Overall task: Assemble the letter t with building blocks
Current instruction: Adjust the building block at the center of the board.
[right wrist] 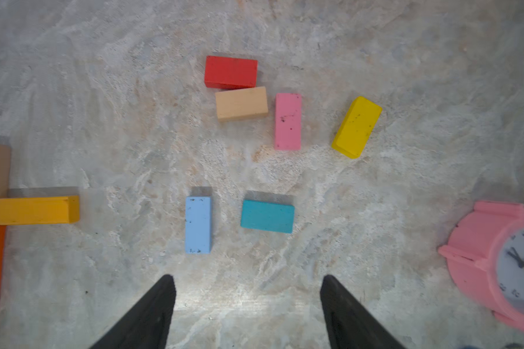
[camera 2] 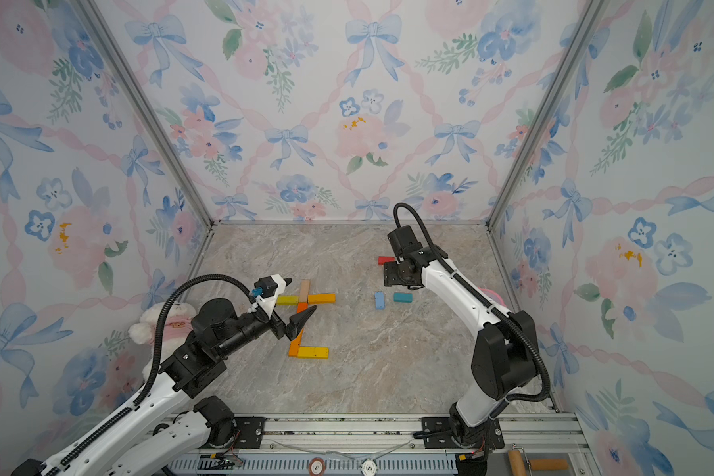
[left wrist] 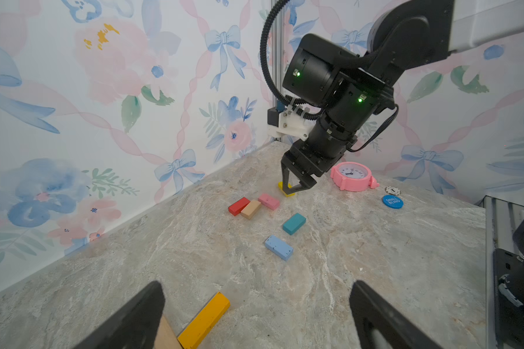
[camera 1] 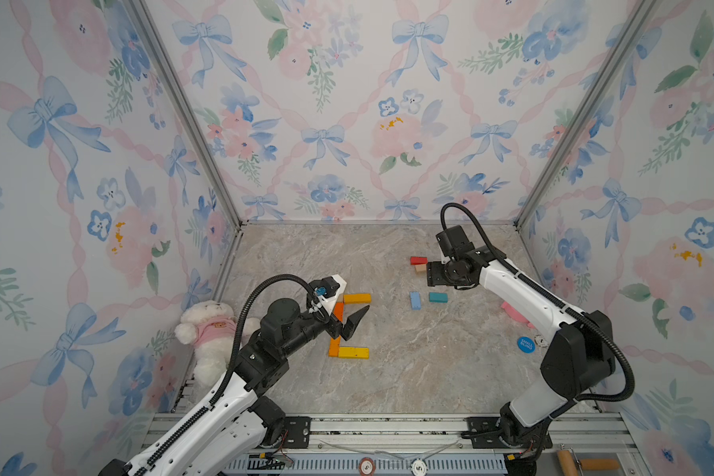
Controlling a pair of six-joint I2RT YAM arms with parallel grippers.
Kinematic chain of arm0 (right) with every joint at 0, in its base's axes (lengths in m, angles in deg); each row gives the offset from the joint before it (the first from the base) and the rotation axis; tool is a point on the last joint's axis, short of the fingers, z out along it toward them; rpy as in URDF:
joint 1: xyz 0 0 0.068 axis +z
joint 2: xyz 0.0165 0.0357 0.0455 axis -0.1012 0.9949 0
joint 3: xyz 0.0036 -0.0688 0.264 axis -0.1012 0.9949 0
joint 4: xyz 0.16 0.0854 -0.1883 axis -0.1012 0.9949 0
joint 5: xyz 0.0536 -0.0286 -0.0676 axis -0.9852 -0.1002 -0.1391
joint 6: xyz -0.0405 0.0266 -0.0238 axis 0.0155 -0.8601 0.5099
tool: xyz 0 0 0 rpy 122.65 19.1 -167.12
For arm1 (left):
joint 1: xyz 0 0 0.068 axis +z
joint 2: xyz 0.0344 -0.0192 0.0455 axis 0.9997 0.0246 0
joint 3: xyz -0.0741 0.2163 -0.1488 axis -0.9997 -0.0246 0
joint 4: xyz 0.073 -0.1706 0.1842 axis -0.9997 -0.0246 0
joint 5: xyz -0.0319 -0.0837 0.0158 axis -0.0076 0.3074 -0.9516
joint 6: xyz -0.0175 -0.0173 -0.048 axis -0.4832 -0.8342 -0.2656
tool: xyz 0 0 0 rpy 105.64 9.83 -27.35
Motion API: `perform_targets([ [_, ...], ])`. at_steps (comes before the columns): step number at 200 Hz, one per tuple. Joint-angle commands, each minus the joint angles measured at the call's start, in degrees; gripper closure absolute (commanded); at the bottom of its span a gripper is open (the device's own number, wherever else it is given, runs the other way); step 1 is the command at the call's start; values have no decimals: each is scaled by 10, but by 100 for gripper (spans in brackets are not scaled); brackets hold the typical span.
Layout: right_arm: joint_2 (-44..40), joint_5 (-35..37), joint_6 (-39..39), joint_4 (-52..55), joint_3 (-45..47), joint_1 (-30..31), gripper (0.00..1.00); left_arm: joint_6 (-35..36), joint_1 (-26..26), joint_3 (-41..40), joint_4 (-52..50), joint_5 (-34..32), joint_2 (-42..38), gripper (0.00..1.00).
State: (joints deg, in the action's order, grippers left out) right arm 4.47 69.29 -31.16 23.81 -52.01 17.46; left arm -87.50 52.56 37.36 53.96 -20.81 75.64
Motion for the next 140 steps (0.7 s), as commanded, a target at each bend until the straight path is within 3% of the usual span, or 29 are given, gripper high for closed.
perform_targets([
  [1,-16,-11,49,1,39,-44,20,12,-2,-8,11,-1,-2,2],
  [35,-11,-129,22,-76,75,-113,28,12,-2,-9,11,-1,2,2],
  [64,53,-142,5,-89,46,-128,62,13,-2,-8,10,-2,4,2],
  [86,110,-142,-7,-88,15,-135,82,14,-2,-10,11,-4,4,2],
  [140,197,-146,-29,-102,-33,-136,89,16,-2,-11,11,-6,8,2],
])
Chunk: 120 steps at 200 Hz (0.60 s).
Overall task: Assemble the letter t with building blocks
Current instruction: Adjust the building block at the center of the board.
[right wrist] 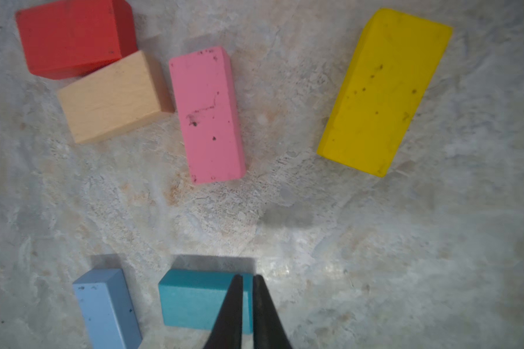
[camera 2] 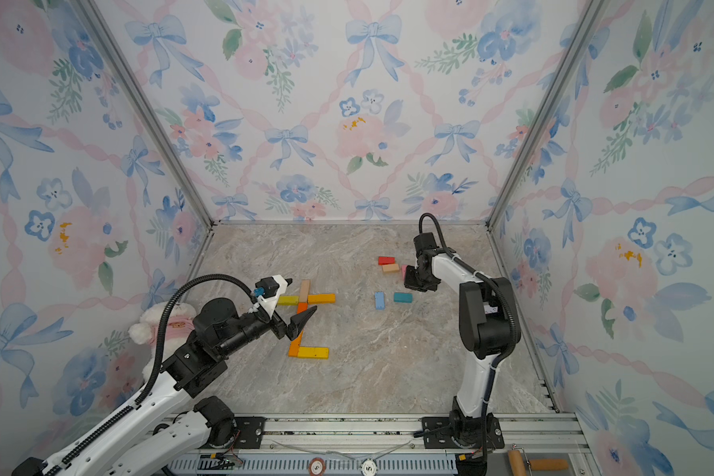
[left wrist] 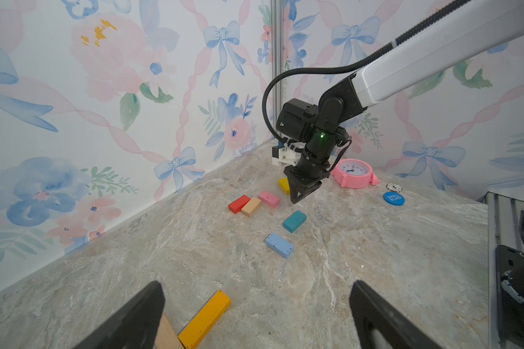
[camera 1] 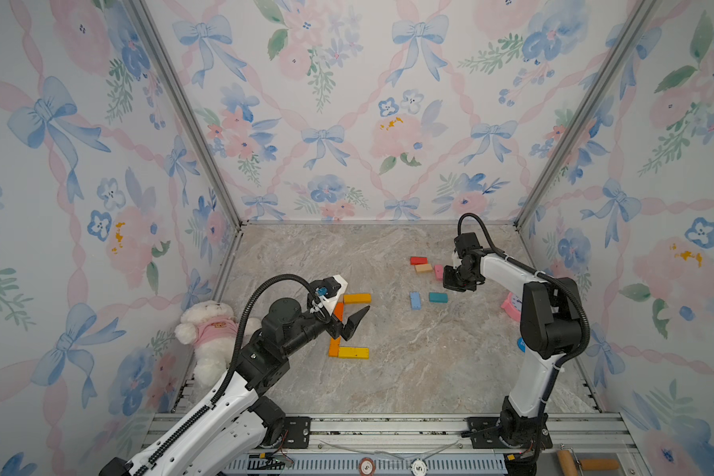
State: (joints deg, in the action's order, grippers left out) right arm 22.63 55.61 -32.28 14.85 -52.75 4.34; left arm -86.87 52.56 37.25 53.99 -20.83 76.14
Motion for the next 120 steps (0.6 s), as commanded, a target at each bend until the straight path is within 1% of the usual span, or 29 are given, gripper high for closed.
perform_targets([
  [1,17,-10,-18,-13,-25,-5,89,10,-2,-10,11,-5,3,2],
  [34,33,-13,-25,-20,-29,-2,89,11,-2,-10,11,-3,3,2],
  [120,35,-17,-30,-32,-5,12,89,11,-2,-12,15,4,-5,2],
])
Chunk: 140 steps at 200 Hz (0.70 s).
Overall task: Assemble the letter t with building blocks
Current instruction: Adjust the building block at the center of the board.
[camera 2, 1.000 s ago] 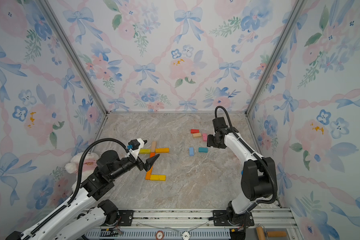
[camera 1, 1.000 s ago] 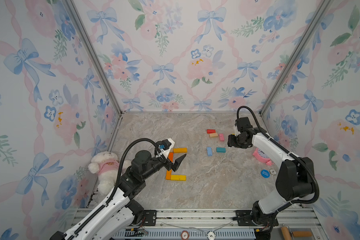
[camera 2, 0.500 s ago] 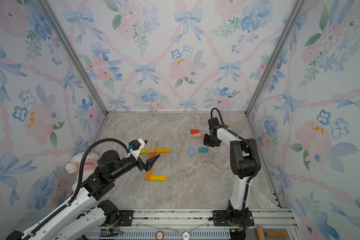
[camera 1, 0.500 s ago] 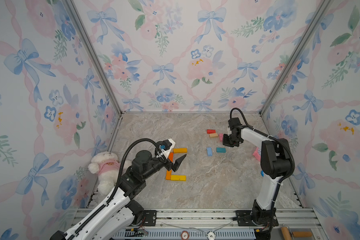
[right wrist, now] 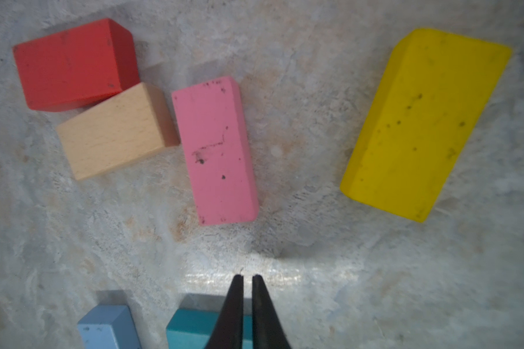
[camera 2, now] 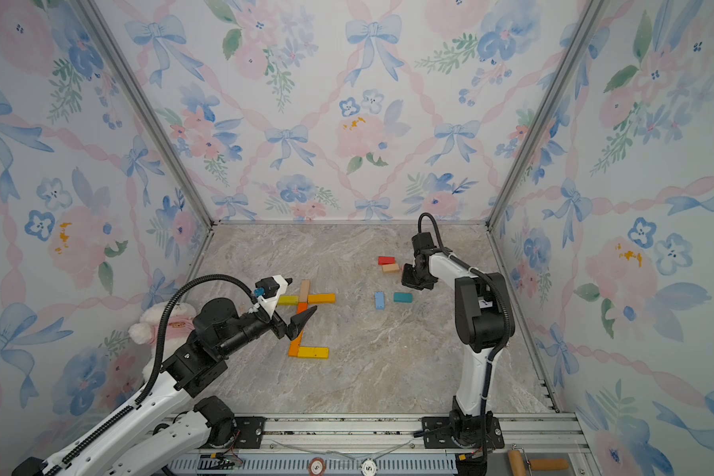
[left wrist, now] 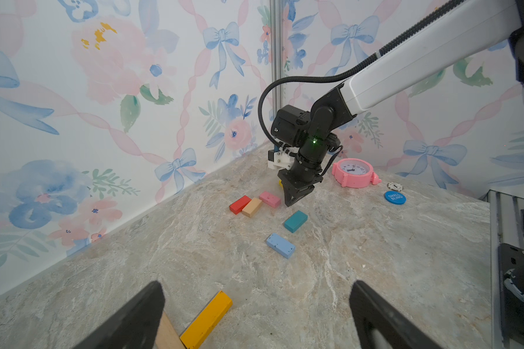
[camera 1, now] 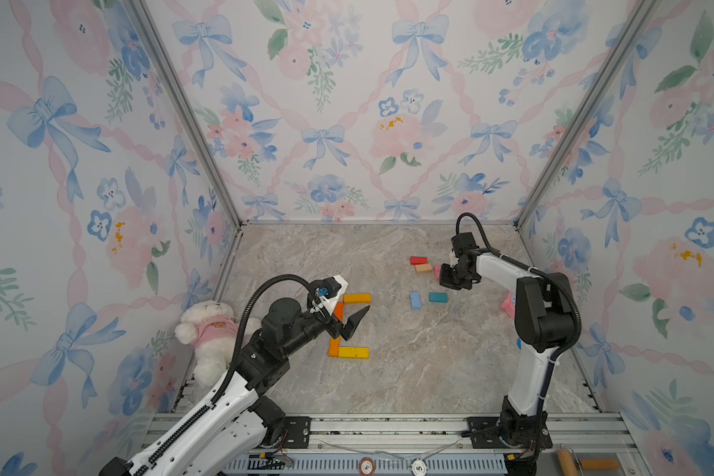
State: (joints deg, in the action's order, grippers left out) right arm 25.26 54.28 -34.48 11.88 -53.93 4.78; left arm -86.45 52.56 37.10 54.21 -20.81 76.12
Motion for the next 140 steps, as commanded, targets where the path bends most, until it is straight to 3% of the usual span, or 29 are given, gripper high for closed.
perform_targets([
  [1,8,-4,-8,-3,7,8,89,7,-2,-11,13,4,-5,2],
  [65,-1,2,-10,-3,22,17,89,6,-2,-4,4,29,-18,2],
  [98,-3,0,-11,-5,28,20,89,-21,-2,21,-27,-11,-9,2],
  [140,-19,8,-10,2,40,32,88,-20,-2,15,-20,-9,-18,2],
])
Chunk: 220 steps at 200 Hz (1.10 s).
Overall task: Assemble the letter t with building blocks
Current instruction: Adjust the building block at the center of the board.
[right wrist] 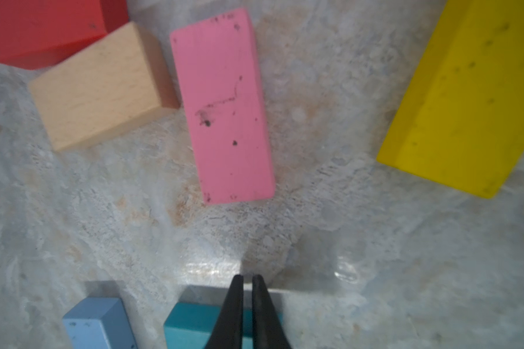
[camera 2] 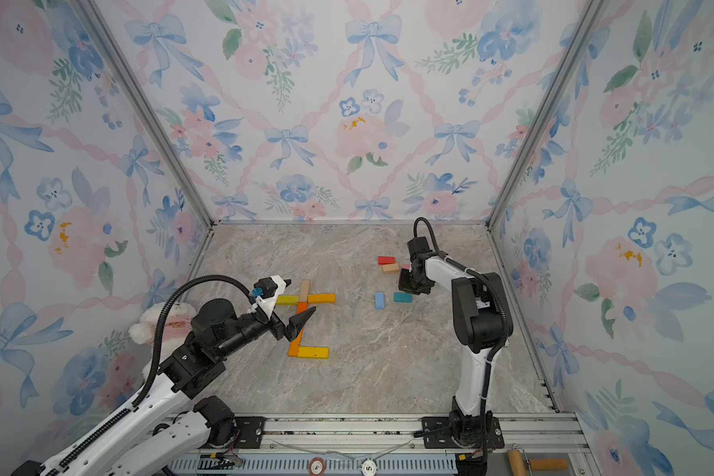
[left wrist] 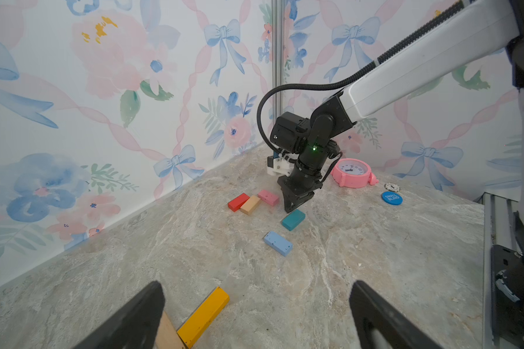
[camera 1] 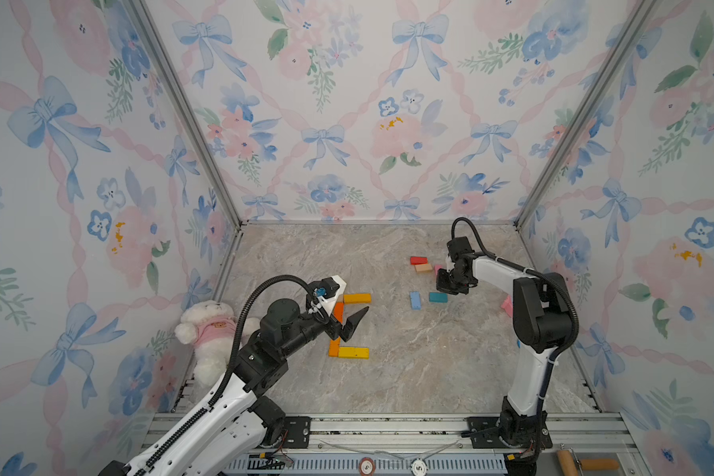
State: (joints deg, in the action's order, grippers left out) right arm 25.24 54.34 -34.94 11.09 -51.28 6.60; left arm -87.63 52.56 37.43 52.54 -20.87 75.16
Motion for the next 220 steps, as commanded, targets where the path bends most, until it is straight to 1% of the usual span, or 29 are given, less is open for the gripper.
perform_targets([
  [1,-20,8,-5,10,14,15,88,-7,-2,12,-3,-9,-9,2],
  [71,-66,15,-14,18,65,29,88,-4,-2,7,3,-14,-20,2],
  [104,-90,13,-30,8,101,36,87,0,-2,4,6,-13,-25,2],
  [141,-115,6,-39,15,120,54,85,2,-2,0,10,-14,-29,2],
  [157,-128,7,-43,22,127,63,82,3,-2,0,10,-14,-30,2],
  [168,-145,11,-47,23,136,69,78,3,-2,0,10,-15,-31,2],
  [181,-172,24,-49,28,146,74,71,3,-3,0,11,-15,-31,2],
  [188,-186,28,-48,33,149,75,64,3,-2,-1,11,-16,-32,2],
  [195,-193,29,-43,36,151,75,55,4,-2,-2,12,-16,-31,2],
  [196,-193,29,-43,36,151,75,55,4,-2,-2,12,-16,-31,2],
  [198,-202,28,-41,37,152,75,51,4,-2,-3,12,-15,-31,2],
  [199,-202,28,-41,37,152,75,51,4,-3,-3,12,-15,-31,2],
  [210,-220,20,-21,44,151,78,37,4,-1,-1,12,-15,-32,2],
  [220,-224,15,3,52,145,86,31,5,-2,-1,14,-15,-32,2],
])
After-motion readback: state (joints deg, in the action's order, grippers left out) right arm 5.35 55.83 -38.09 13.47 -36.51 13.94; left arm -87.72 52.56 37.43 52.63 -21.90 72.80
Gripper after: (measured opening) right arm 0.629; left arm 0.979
